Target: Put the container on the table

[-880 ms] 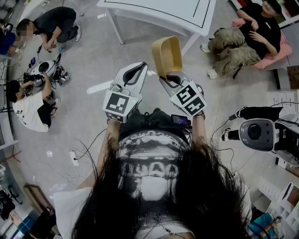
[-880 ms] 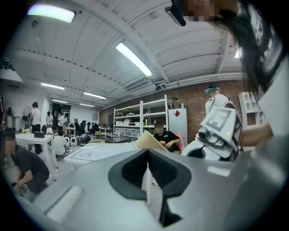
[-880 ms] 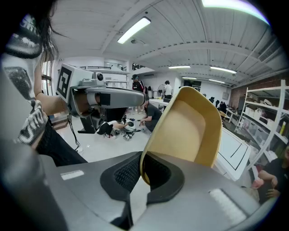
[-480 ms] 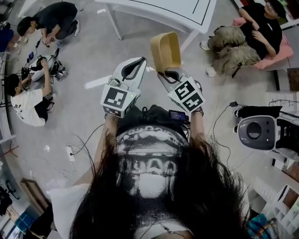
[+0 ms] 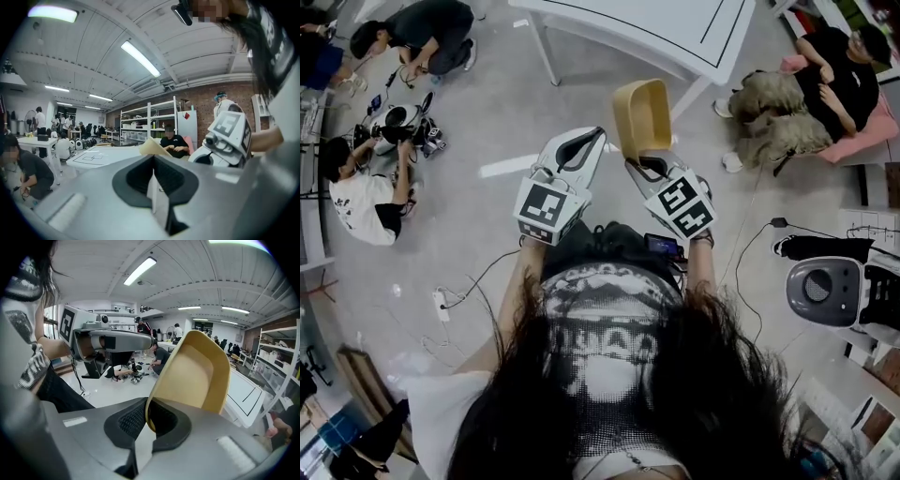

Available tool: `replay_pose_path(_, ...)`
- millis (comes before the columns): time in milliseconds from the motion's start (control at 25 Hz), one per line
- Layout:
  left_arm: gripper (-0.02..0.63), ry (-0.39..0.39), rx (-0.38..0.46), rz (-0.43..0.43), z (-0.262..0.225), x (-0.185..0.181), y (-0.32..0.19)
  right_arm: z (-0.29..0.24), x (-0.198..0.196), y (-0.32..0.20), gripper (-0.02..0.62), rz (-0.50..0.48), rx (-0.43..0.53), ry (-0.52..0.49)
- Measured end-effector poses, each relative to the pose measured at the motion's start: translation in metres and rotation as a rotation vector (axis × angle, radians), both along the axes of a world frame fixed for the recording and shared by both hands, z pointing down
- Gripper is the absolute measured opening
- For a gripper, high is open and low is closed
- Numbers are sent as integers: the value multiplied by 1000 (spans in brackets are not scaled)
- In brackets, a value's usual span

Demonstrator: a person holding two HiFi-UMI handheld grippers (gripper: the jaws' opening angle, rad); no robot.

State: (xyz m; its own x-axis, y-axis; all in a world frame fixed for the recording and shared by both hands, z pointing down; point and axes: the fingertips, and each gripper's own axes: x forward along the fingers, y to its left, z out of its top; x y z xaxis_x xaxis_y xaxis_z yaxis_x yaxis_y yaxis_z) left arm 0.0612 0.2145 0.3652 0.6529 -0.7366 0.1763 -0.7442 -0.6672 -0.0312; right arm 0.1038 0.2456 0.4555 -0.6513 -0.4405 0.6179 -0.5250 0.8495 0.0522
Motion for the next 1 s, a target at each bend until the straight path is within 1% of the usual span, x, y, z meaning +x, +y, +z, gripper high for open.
replay_pose_path(120,0,8,-9,-15,3,3,5,5,7,4,15,-12,-10,19)
replay_pose_path(360,0,-31,-13,-20,6,9,6,7,13,1,15,-24,-13,11)
replay_pose_path(520,0,-56,-11,-41,7,8,-5,13,10,-9,15,-50,-18,4)
replay_pose_path(600,0,-54,-17,-46,9,7,-10,16,10,-11,15,-56,-30,2)
replay_pose_path(720,0,-34,-33,-32,12,9,-22,19,14,-19,15,-35,-47,14)
replay_pose_path(840,0,-36,-31,-35,10,-12,-33,20,-7,-31,15,-37,-41,9)
replay_pose_path(1000,0,-16,-21,-7,8,-38,-60,22,-36,-57,15,-18,-41,25)
